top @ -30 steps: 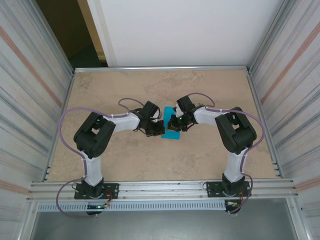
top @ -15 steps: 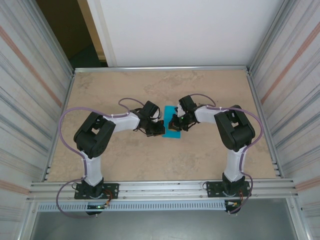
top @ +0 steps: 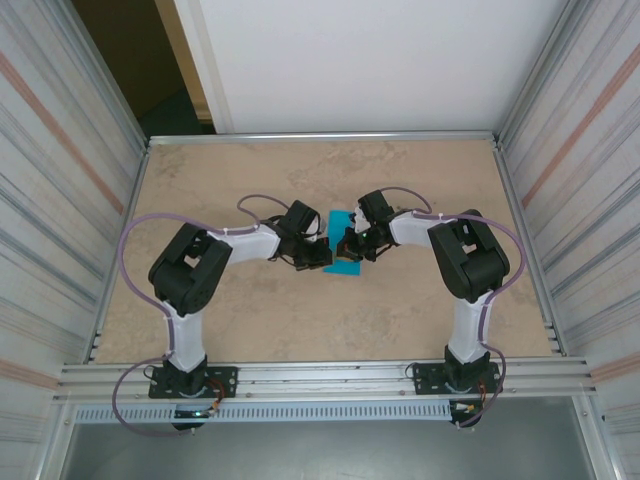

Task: Fold a paper plane with a square sheet of paper (pick it up from the middle)
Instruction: Fold the triangle a second time at the center of the table.

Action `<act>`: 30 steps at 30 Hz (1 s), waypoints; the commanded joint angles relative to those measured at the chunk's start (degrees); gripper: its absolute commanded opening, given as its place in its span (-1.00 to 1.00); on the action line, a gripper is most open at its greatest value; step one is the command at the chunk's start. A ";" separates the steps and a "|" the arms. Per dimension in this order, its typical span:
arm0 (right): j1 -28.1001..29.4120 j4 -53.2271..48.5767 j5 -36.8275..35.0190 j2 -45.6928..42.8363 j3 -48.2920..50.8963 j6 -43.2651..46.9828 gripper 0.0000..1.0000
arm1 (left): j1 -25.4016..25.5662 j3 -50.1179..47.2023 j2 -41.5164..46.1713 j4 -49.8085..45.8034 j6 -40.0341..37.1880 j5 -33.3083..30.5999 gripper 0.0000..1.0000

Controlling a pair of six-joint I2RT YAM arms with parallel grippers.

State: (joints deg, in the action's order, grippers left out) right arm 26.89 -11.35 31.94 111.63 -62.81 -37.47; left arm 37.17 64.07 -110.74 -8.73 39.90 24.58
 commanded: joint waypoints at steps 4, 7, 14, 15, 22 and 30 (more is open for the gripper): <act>-1.09 -2.92 -2.54 2.16 -0.22 0.80 -1.00 | -0.34 -0.57 -1.59 -4.66 0.61 -2.71 -1.00; -2.44 -3.23 -2.77 2.02 -1.04 1.56 -1.00 | -0.34 -2.13 -1.44 -4.76 1.10 -2.85 -1.00; -8.12 -3.39 -3.19 2.86 -1.77 3.46 -0.99 | -0.43 -4.28 -0.46 -4.36 1.67 -2.98 -1.00; -8.56 -3.47 -3.20 3.09 -1.89 3.46 -0.99 | -0.43 -4.22 -0.37 -4.16 1.69 -2.83 -1.00; -6.75 -4.02 -4.28 3.54 -1.64 3.82 -0.99 | -0.43 -0.36 1.78 0.84 0.71 0.37 -1.00; -6.53 -3.50 -4.07 3.90 -1.20 3.63 -0.99 | -0.43 6.14 -2.88 0.12 -0.14 -0.06 -1.00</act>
State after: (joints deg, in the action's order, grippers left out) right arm 20.01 -12.23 32.42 112.86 -64.53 -35.29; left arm 37.08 68.03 -111.53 -7.16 40.73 24.49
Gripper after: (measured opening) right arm 0.043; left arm 0.060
